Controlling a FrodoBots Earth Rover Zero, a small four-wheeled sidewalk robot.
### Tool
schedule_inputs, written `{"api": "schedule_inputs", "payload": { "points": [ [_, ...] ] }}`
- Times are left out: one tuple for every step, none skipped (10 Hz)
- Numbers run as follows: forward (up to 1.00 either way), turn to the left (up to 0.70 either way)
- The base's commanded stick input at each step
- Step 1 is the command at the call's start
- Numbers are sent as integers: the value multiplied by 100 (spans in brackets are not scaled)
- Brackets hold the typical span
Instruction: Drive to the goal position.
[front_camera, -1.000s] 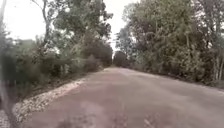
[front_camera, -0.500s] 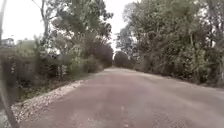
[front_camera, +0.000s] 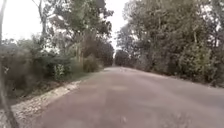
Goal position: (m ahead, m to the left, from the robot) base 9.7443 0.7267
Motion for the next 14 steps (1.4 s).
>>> {"api": "schedule_inputs", "payload": {
  "points": [
    [70, 0],
    [70, -7],
    [70, -34],
    [70, -18],
    [70, -2],
    [70, 0],
    [70, 0],
    [70, 0],
    [70, 0],
    [70, 0],
    [70, 0],
    [70, 0],
    [70, 0],
    [70, 0]
  ]
}}
